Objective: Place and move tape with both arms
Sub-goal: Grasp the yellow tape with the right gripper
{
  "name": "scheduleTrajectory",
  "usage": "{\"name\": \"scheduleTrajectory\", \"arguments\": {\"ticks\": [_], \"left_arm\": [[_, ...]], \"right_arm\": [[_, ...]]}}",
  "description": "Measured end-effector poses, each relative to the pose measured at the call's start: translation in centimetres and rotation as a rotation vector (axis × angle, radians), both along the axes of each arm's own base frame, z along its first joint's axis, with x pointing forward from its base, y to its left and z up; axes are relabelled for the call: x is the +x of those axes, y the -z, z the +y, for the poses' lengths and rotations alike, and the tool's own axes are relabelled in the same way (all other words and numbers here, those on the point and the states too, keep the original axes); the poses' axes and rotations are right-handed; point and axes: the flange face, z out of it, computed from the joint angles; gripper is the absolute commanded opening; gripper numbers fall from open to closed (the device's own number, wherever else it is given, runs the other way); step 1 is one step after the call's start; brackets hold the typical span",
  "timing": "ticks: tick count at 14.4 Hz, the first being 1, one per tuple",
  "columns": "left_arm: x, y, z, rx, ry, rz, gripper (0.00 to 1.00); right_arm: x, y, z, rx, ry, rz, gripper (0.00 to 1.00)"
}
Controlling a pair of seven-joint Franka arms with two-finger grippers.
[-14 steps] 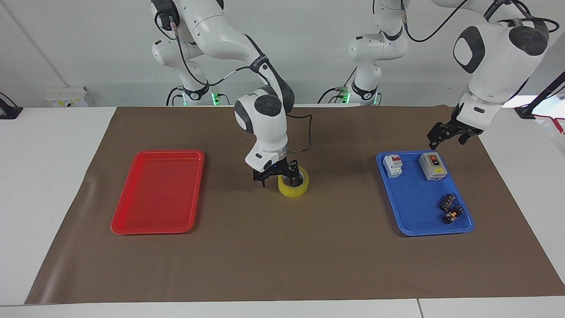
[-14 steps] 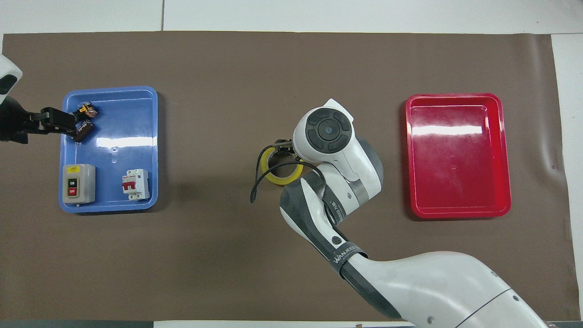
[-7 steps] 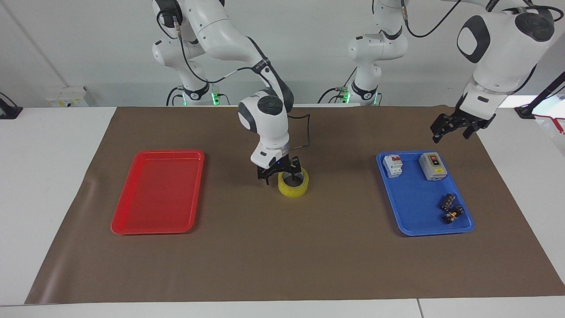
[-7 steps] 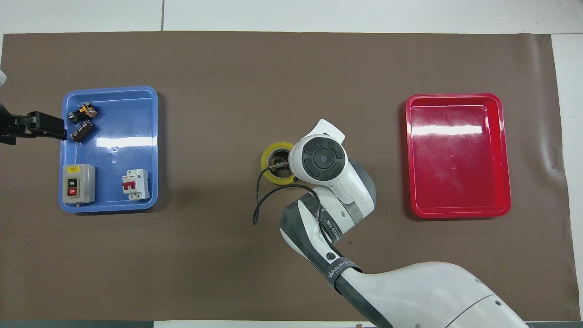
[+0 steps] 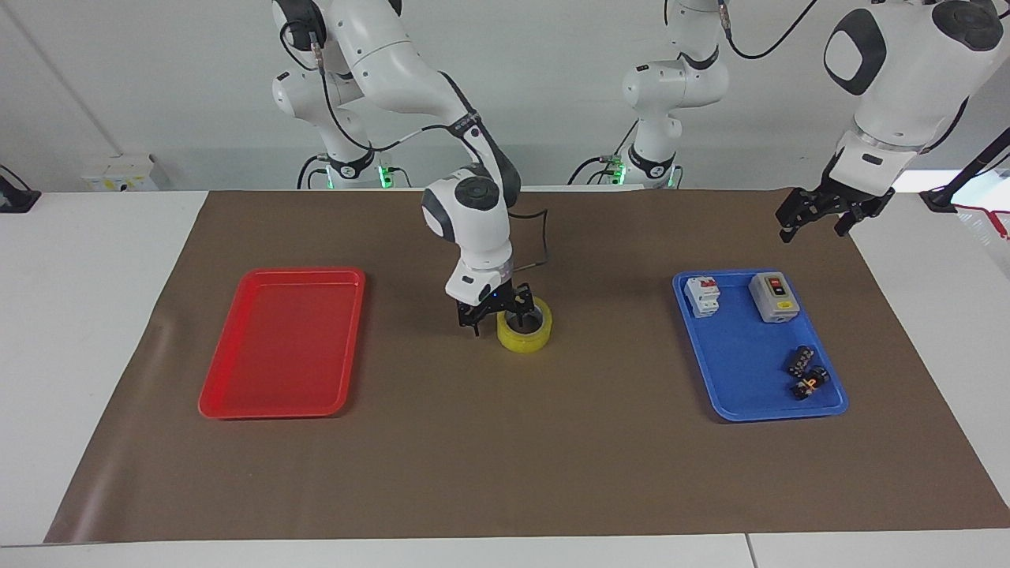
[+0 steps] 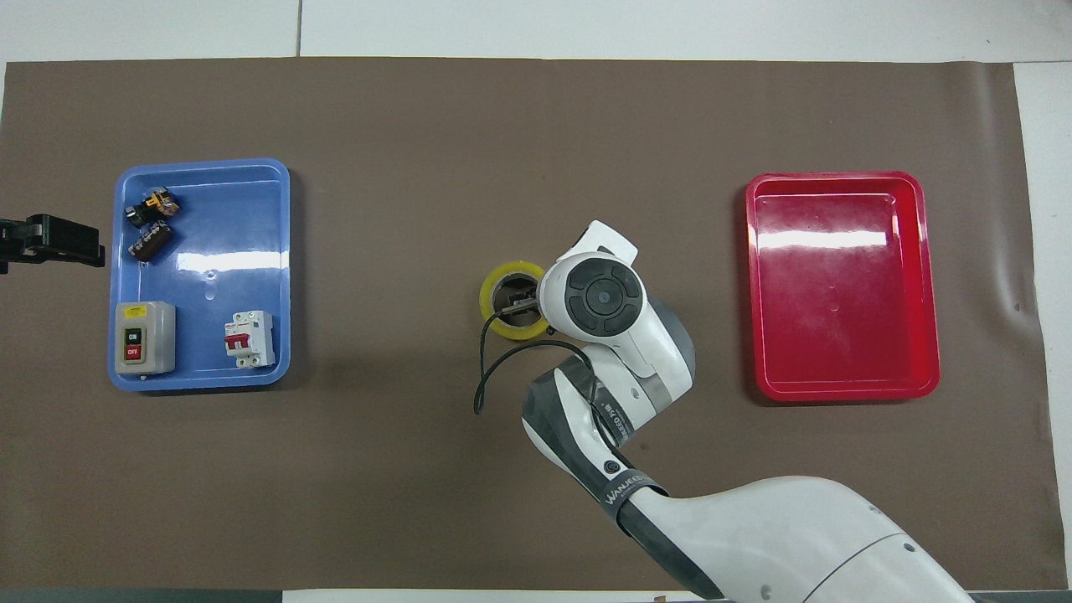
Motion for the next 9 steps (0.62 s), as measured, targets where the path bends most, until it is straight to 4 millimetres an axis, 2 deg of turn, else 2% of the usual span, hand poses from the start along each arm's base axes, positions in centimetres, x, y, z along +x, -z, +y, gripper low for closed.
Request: {"name": "scheduleTrajectory", "arguments": {"ticks": [2, 3, 4, 6, 9], "left_arm": [[-0.1, -0.5, 0.0, -0.001, -0.001, 0.008, 1.0], [-0.3, -0.8, 0.0, -0.005, -0.002, 0.019, 1.0], [-0.4, -1.1, -0.1, -0.009, -0.003, 0.027, 1.0], [-0.5, -1.2, -0.1, -0.013, -0.003, 0.032, 1.0], [-0.7, -1.1, 0.0, -0.014, 0.003, 0.046, 1.0]], "right_arm": [[-0.1, 0.6, 0.2, 0.005, -0.003, -0.006, 0.73], [-0.1, 0.9, 0.2, 0.005, -0.003, -0.006, 0.53], [-0.1, 1.0, 0.2, 0.004, -0.004, -0.004, 0.27], [0.0, 0.9, 0.1, 0.004, -0.001, -0.006, 0.0], [0.2, 0.6, -0.2, 0.001, 0.003, -0.003, 0.0]]}}
